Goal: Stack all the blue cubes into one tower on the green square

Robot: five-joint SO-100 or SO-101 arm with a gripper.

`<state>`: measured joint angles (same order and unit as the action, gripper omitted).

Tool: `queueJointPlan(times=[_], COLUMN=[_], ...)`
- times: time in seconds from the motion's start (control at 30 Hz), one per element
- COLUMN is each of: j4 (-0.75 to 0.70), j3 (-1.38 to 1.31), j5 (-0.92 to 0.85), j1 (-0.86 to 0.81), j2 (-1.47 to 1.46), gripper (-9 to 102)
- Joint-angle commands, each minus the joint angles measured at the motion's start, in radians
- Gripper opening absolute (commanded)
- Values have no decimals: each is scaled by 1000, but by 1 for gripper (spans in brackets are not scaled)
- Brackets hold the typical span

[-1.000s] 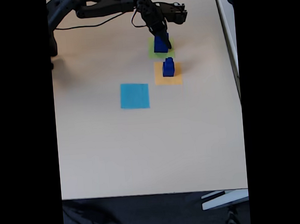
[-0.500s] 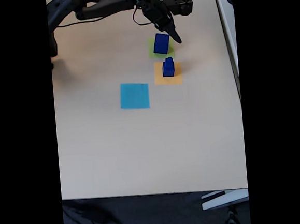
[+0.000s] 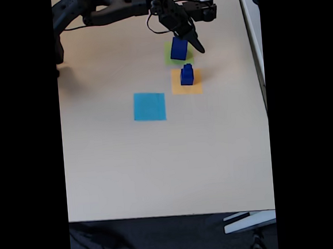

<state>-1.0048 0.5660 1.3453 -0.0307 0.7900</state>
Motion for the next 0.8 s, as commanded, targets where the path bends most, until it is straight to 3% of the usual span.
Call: queueJointPlan(times=[0.0, 0.43, 0.77], j4=[15, 52, 58], j3=[8, 175, 147], j5=[-14, -51, -106], j1=[-17, -101, -112], j2=[141, 218, 244], gripper=[33, 31, 30])
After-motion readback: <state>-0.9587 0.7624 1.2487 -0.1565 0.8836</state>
